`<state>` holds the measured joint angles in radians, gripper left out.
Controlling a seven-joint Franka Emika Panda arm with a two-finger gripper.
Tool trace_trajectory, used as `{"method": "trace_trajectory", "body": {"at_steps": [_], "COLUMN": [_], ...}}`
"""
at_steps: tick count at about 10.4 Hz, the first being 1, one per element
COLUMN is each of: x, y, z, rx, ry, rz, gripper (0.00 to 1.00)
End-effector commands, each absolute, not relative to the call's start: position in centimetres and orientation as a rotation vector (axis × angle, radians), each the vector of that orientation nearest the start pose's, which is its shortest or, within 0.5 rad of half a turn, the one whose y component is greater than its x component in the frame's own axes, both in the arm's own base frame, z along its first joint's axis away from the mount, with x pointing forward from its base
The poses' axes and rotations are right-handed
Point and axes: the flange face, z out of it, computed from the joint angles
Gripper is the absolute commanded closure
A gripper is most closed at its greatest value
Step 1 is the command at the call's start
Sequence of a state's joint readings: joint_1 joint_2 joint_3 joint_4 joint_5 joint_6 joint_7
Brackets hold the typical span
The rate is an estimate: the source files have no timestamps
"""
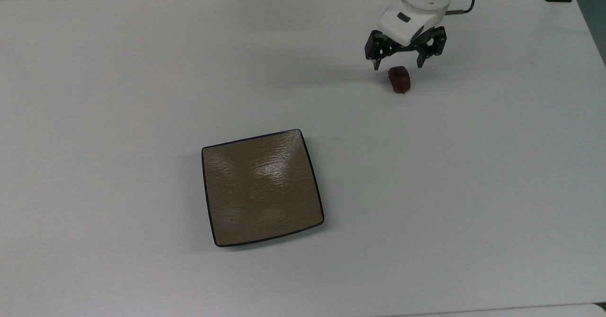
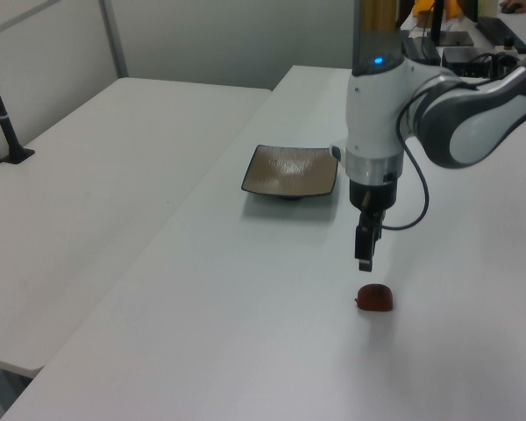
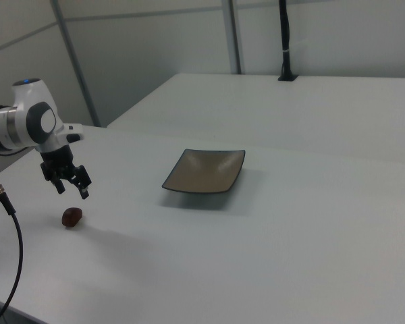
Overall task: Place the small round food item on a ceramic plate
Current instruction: 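Move the open gripper over the small reddish-brown food item and lower, then close the gripper around the food item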
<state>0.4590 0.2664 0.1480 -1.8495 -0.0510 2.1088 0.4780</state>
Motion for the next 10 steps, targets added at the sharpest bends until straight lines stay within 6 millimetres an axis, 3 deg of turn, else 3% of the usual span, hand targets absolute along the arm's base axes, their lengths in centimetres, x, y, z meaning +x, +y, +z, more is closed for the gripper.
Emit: {"method": "trace_trajectory", "body": {"at_steps": [1,10], "x": [50.6,50.0], "y": [35.4,36.6], "z": [35.5,31.2], "rx": [-3.145,-3.157], "ry": [-0.239,-0.306], "rz": [-0.025,-0.013], "gripper": [0.0,0.0]}}
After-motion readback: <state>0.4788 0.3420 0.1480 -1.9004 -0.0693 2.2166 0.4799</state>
